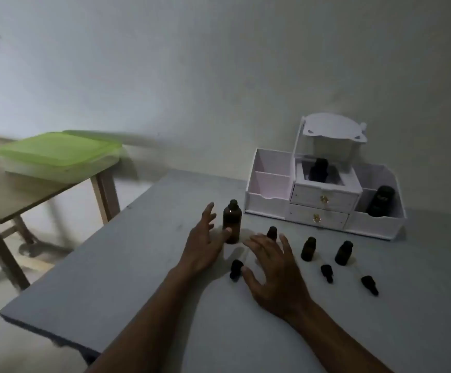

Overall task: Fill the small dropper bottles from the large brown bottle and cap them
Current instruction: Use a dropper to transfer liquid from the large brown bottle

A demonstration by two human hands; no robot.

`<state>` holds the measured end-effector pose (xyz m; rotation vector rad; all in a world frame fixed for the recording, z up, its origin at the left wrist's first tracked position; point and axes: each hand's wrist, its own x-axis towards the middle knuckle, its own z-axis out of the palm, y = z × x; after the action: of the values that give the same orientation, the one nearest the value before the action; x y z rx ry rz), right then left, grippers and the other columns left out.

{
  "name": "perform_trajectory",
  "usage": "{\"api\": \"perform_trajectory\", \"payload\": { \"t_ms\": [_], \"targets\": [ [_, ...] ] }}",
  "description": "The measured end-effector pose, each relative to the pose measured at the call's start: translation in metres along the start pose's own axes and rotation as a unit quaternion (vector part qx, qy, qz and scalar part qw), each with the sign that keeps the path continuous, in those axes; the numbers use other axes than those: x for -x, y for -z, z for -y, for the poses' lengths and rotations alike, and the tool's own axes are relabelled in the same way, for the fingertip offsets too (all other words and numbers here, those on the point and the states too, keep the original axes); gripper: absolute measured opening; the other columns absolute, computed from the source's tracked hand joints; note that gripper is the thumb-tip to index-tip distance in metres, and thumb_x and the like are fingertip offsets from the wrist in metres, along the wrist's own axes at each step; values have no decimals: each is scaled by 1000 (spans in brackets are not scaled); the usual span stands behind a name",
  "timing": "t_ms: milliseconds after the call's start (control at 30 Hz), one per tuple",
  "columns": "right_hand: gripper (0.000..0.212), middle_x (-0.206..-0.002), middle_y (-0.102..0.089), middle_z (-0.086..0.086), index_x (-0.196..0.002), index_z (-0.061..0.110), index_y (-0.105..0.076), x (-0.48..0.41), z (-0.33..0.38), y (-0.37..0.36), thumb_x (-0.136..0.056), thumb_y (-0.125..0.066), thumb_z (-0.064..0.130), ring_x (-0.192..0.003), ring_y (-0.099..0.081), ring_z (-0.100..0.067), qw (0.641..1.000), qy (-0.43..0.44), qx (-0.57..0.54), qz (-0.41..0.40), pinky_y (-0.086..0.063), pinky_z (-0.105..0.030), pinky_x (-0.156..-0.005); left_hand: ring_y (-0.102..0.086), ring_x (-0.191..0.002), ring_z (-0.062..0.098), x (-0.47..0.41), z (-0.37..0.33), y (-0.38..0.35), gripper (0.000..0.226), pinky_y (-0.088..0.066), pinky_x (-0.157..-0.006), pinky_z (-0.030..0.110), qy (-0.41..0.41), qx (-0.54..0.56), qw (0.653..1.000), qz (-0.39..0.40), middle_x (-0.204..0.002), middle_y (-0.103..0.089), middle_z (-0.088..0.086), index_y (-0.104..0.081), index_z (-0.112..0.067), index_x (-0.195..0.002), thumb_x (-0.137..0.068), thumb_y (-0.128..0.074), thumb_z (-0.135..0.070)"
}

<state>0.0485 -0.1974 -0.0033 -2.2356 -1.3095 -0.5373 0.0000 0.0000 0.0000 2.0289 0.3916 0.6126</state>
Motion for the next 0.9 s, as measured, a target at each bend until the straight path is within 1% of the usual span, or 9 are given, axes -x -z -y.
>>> {"api": "perform_trajectory", "payload": {
  "t_ms": [100,200,300,367,433,567,667,767,900],
  "targets": [
    [56,-144,-53,7,-141,28,-45,-2,-3,-2,-88,-57,42,-138,-41,-7,999,34,-6,23,-17,-54,-122,-47,-133,30,-9,-2,-1,85,-41,-103,40,-17,4,1000,4,-153,-41,10,-18,-34,-155,-87,-67,-43],
    [49,-142,-55,8,-137,29,-52,-2,-7,-7,-88,-57,34,-137,-43,-5,995,75,-2,60,-15,-56,-121,-49,-131,26,-16,-2,-7,86,-43,-102,38,-17,20,1000,12,-149,-47,7,-27,-32,-153,-81,-74,-39],
    [35,-132,-63,8,-123,32,-64,-2,-8,-9,-90,-53,28,-130,-50,-4,991,112,3,68,-13,-54,-121,-57,-121,22,-24,-1,-13,74,-47,-92,24,-43,38,998,15,-130,-59,-3,-43,-33,-144,-77,-76,-34],
    [34,-126,-66,10,-119,32,-67,-5,-8,-9,-89,-53,25,-124,-54,-4,989,129,-7,70,-10,-50,-120,-61,-112,19,-30,0,-14,65,-51,-90,25,-48,59,997,11,-119,-60,-8,-50,-32,-137,-79,-77,-26],
    [35,-123,-68,11,-119,32,-67,-9,-8,-9,-88,-53,24,-120,-56,-2,988,135,-12,70,-8,-48,-119,-60,-109,16,-36,-2,-13,58,-49,-92,24,-59,56,997,5,-115,-61,-7,-54,-24,-135,-82,-77,-19],
    [30,-122,-68,11,-117,32,-67,-8,-10,-10,-90,-54,26,-118,-58,-2,987,143,-4,67,-7,-47,-119,-61,-105,13,-39,2,-15,50,-46,-85,11,-72,40,997,6,-108,-64,-7,-61,-16,-129,-82,-77,-15],
    [27,-121,-69,13,-115,32,-66,-6,-8,-10,-90,-55,31,-116,-60,-1,986,153,-7,63,-10,-49,-118,-59,-96,3,-37,4,-16,48,-44,-80,5,-69,36,997,5,-106,-63,-9,-62,-18,-127,-81,-78,-16],
    [24,-116,-71,13,-113,32,-63,-5,-4,-10,-90,-59,30,-115,-60,1,986,163,-26,36,-16,-48,-119,-59,-92,-3,-37,5,-15,43,-43,-75,3,-65,45,997,10,-101,-63,-14,-61,-28,-118,-81,-78,-17],
    [27,-112,-72,10,-114,26,-60,-13,1,1,-88,-67,30,-111,-61,4,985,140,-76,-59,-37,-44,-115,-64,-98,0,-36,7,-16,40,-51,-84,15,-67,54,996,7,-99,-66,-19,-62,-35,-112,-79,-78,-20]
  ]
}}
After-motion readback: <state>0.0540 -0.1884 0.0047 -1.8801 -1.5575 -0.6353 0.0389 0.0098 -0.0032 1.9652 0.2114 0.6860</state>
